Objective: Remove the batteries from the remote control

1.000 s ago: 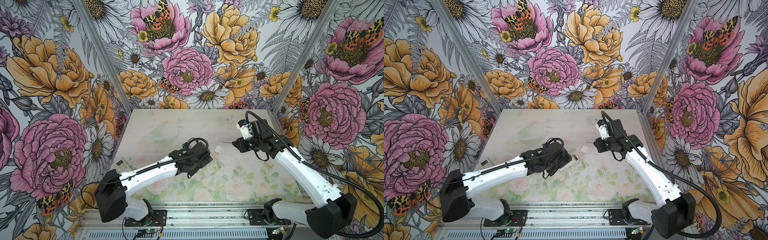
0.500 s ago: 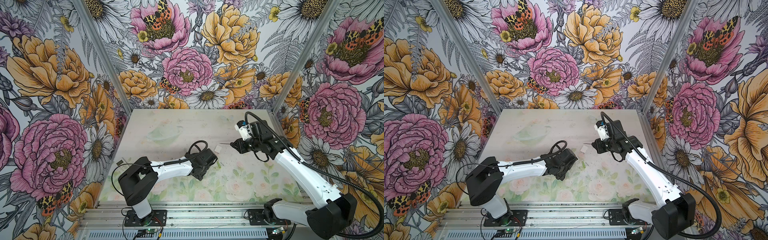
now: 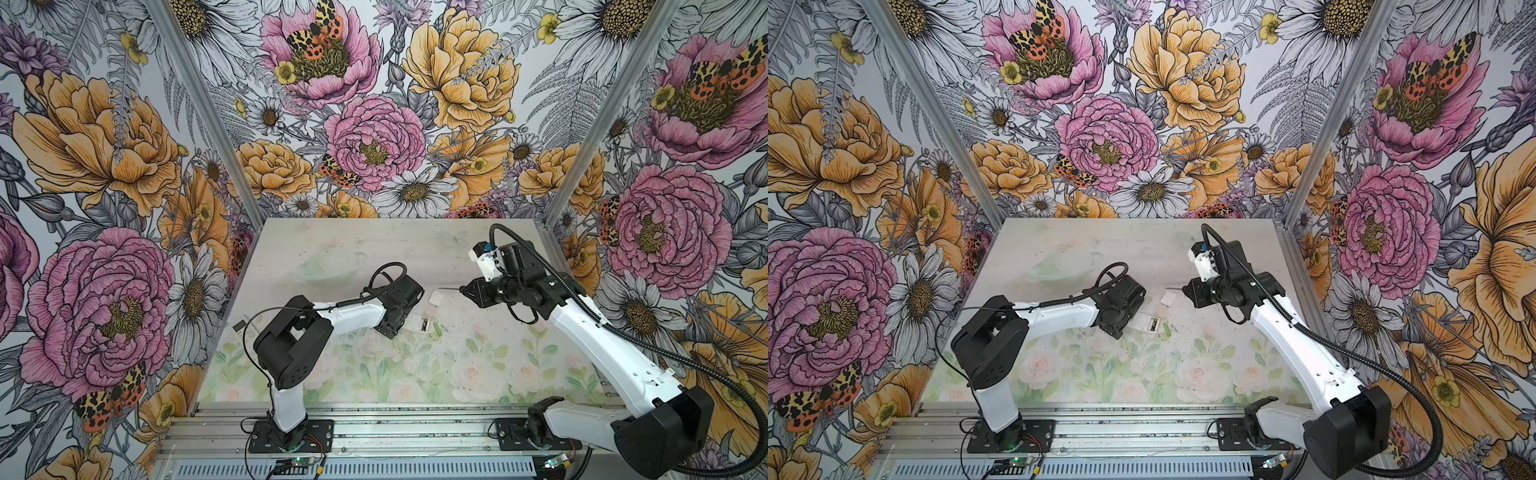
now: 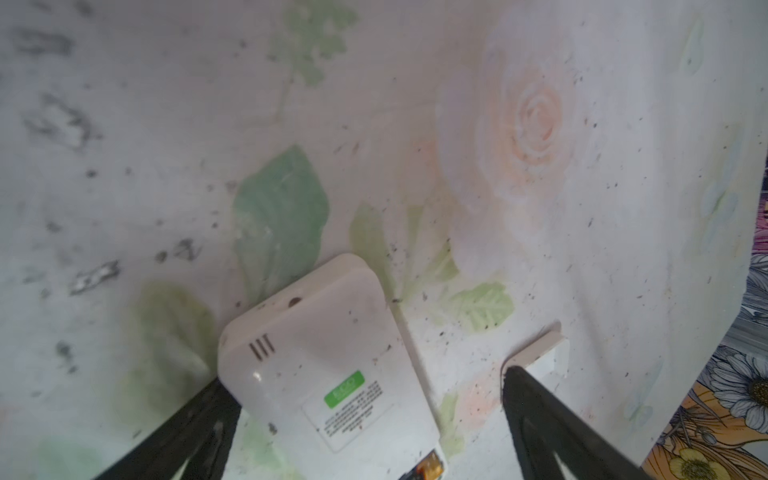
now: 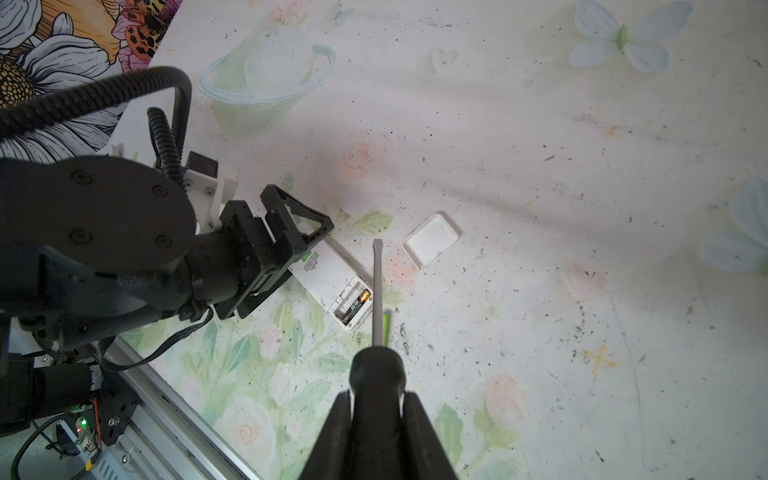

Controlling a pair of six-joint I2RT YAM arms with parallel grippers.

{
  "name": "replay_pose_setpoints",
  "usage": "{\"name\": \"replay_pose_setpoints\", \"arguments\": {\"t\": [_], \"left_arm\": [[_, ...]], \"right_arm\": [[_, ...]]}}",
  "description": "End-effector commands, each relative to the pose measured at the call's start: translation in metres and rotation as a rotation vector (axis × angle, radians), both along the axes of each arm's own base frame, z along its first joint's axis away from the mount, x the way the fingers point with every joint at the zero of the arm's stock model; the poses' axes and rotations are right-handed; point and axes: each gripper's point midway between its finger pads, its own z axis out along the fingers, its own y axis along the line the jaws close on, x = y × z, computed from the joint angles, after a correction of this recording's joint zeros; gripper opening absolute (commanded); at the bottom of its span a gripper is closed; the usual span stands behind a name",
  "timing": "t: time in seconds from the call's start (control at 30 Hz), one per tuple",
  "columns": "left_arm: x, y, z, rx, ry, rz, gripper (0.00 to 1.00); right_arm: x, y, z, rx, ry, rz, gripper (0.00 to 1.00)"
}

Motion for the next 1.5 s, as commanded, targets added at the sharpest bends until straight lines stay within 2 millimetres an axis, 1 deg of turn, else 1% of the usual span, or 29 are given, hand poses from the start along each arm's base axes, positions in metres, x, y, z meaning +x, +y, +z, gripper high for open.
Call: {"name": "replay_pose_setpoints", "arguments": {"t": [0.0,0.17,0.27,0.43,0.57,0.67,0.73,0.87,1.1,1.27,1.33,1.47], "left_arm": [[0.006,-0.013,-0.003,0.037,0.007,-0.15,0.99],[-0.002,-0.028,-0.021,0.074,0.103,-0.344,0.97],[-0.008,-0.034,-0.022,0.105,0.142,-0.459,0.96],[-0.021,-0.025,-0.022,0.211,0.215,-0.599,0.93],[-0.025,-0.021,-0.027,0.281,0.266,-0.687,0.9],[-0.022,-0.024,-0.033,0.323,0.268,-0.713,0.87],[-0.016,-0.028,-0.035,0.327,0.26,-0.711,0.87],[-0.005,-0.035,-0.034,0.339,0.239,-0.715,0.87],[-0.001,-0.031,-0.034,0.382,0.246,-0.705,0.86],[-0.003,-0.028,-0.039,0.396,0.257,-0.713,0.71],[-0.001,-0.028,-0.039,0.407,0.249,-0.729,0.65],[0.007,-0.038,-0.033,0.427,0.207,-0.809,0.56]], "right_arm": [[0.001,0.005,0.005,0.028,-0.016,0.006,0.0],[-0.001,0.005,0.002,0.028,-0.009,0.009,0.0],[-0.001,0.005,0.004,0.029,-0.015,0.007,0.0],[-0.002,0.004,0.003,0.028,-0.015,0.007,0.0],[-0.004,0.003,0.001,0.029,-0.016,0.005,0.0],[-0.004,0.003,0.0,0.031,-0.019,0.004,0.0],[-0.005,0.003,0.0,0.034,-0.02,0.005,0.0],[-0.006,0.004,0.0,0.041,-0.02,0.009,0.0],[-0.008,0.005,-0.003,0.047,-0.012,0.014,0.0],[-0.01,0.005,-0.005,0.05,-0.005,0.016,0.0],[-0.011,0.006,-0.006,0.055,-0.003,0.02,0.0],[-0.022,0.011,-0.009,0.074,0.012,0.055,0.0]]}}
